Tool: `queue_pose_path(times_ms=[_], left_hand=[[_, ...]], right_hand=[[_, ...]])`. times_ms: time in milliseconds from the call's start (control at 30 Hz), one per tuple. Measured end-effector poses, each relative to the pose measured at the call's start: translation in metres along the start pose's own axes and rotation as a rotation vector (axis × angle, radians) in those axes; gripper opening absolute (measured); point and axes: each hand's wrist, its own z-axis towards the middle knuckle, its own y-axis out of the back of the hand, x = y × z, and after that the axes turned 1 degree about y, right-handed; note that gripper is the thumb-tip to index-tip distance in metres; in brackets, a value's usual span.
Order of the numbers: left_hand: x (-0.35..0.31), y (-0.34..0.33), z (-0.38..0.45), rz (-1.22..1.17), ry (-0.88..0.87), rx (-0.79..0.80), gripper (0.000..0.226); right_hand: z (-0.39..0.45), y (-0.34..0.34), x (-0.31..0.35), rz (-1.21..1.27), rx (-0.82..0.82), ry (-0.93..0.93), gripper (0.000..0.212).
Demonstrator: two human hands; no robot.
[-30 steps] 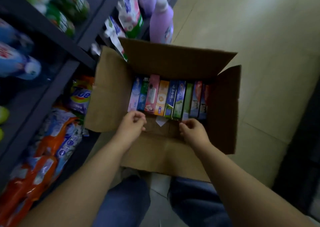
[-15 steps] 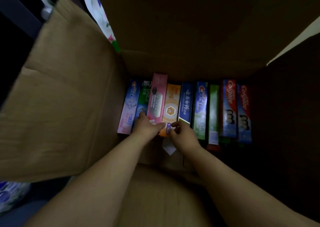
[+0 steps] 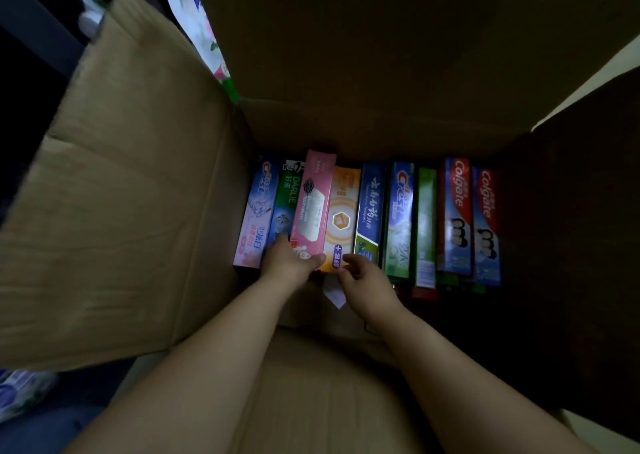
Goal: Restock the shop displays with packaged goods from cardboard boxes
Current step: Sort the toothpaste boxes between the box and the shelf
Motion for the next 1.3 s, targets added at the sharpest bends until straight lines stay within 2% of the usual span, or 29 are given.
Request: queue_pose_path(times_ms=[67,167,300,367,433,500,800,1000,1133,1300], left_hand=[[0.003,0.002,-0.002,0.004,-0.001,0.037,0.072],[0.006,0.007,-0.002,-0.027,0.016,0.042,0.056],[0.006,0.010,-0.003,-0.094,-0.006,0.004,0.047],[0.006,0.010,-0.005,-0.150,0.017,-0.027,0.046],[0.008,0.011,-0.003,-0.189,0.019,-0.083,0.042],[0.008,0.014,-0.002,-0.184,0.011,-0.128,0.035],[0.008,0.011,0.003,-0.213,-0.005,-0.075,0.040],[0.009,0.013,0.004,-0.265,0.025,-0.042,0.033],[0.011,0.014,0.004,-0.271,0.023,-0.033,0.027],[0.009,0.014,0.003,-0.271,0.031,-0.026,0.028]], right_hand=[[0.007,0.003,-0.006,-0.040,-0.042,-0.063,0.035],[0.015,-0.004,-0.015,-0.070,0.021,-0.214,0.031],[0.028,-0.027,-0.019,0.580,0.143,-0.567,0.030],[0.037,-0.034,-0.019,0.908,0.098,-0.645,0.022],[0.043,-0.039,-0.014,1.204,0.003,-0.705,0.027],[0.045,-0.044,-0.010,1.345,-0.044,-0.698,0.030],[0.046,-0.048,-0.003,1.684,-0.087,-0.655,0.019],[0.039,-0.050,-0.002,1.628,-0.134,-0.690,0.021],[0.034,-0.045,0.004,1.710,-0.115,-0.661,0.021],[0.031,-0.042,0.014,1.661,-0.069,-0.633,0.006]])
